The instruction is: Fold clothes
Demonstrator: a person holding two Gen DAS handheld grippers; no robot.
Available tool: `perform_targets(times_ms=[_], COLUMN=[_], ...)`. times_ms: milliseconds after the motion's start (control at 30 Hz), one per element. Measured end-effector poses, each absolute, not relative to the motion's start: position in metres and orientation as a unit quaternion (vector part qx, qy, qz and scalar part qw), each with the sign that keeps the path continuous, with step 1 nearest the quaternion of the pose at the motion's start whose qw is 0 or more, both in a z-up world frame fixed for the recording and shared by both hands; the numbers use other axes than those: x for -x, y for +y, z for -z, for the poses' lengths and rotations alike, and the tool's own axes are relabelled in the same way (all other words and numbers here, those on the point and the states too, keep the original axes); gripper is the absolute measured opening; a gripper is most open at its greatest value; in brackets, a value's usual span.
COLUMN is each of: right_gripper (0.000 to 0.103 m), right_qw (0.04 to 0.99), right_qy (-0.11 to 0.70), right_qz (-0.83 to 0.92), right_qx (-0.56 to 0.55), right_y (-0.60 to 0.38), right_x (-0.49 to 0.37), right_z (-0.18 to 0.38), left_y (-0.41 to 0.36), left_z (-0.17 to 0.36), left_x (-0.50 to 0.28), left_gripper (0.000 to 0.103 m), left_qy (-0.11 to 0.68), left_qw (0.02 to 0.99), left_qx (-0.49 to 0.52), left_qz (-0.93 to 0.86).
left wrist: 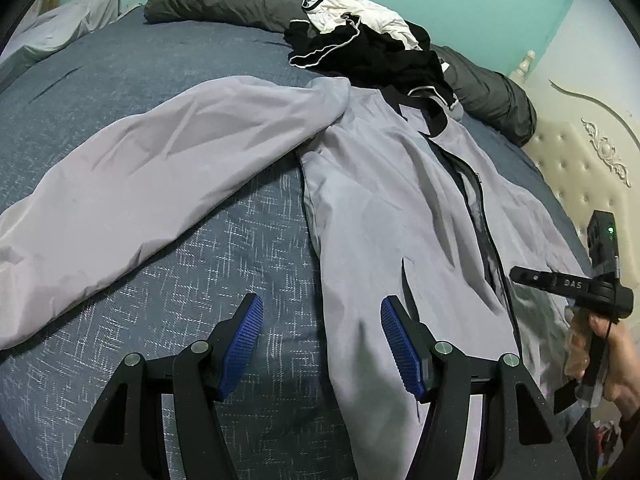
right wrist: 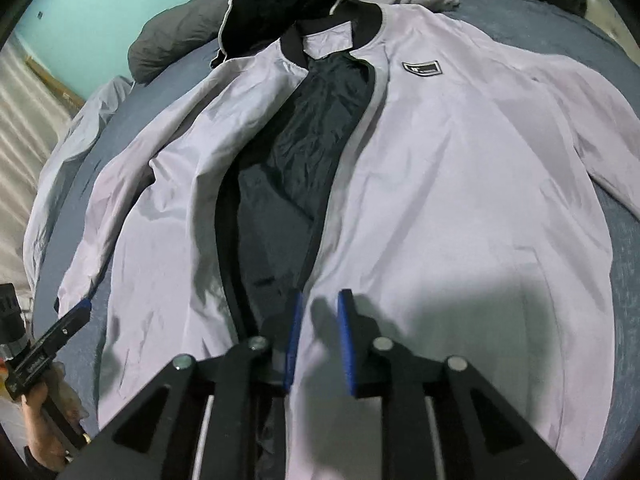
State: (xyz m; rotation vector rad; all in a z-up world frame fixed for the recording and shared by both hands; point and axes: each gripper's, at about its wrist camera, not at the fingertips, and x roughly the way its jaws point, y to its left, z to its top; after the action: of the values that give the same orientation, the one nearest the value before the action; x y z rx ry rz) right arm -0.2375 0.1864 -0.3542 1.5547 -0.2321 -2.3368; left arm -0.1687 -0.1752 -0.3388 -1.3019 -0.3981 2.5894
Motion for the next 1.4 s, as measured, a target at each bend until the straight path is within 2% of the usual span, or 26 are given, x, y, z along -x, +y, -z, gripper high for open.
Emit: perform_targets(times_ms=[233, 300, 367, 500, 600, 833, 1233, 1400], right_gripper=[0.017, 0.010, 0.008, 0.009, 0.011, 0.014, 0.014, 0.014], right_qw=[0.158, 0.162, 0.174, 0.190, 0.159, 0.184, 0.230, 0.222], right_qy=[-0.034, -0.025, -0.021, -0.025, -0.041, -0.117, -0.046, -0.047], right_qz=[0.816, 0.814, 0.812, 0.820, 0.847, 0.835, 0.817, 0.802], right_qx=[-0.555, -0.558, -0.556, -0.540, -0.505, -0.506, -0.526, -0.552], right_y=[0.162, 0.157, 0.154, 0.153, 0.163, 0.152, 0.070, 0.062], right_x=[0.259, 0.257, 0.253, 0.246, 0.249, 0.273, 0.273, 0.278], right_z=[0.371, 0.375, 0.374, 0.361, 0.339, 0.340, 0.359, 0.379], left_y=[-0.179, -0.180, -0.181, -0.182, -0.182, -0.183, -0.188, -0.190], left_z=[0.341, 0.341, 0.341, 0.339, 0.340, 0.342, 0.343, 0.343], left_x=[0.173, 0.174, 0.174, 0.175, 0.176, 0.178, 0.182, 0.182], left_gripper=[0.066, 0.066, 0.066, 0.066, 0.066, 0.066, 0.066, 0.066], left_qy=[-0.138, -0.139, -0.138, -0.138, -0.136, -0.136, -0.138, -0.141], left_qw=[0.106, 0.106, 0.107, 0.108, 0.108, 0.107, 0.105, 0.105], left_qx=[0.443, 0.444, 0.443, 0.440, 0.441, 0.443, 0.444, 0.443], left_qz=[-0.879, -0.879, -0.880, -0.881, -0.880, -0.879, -0.879, -0.879])
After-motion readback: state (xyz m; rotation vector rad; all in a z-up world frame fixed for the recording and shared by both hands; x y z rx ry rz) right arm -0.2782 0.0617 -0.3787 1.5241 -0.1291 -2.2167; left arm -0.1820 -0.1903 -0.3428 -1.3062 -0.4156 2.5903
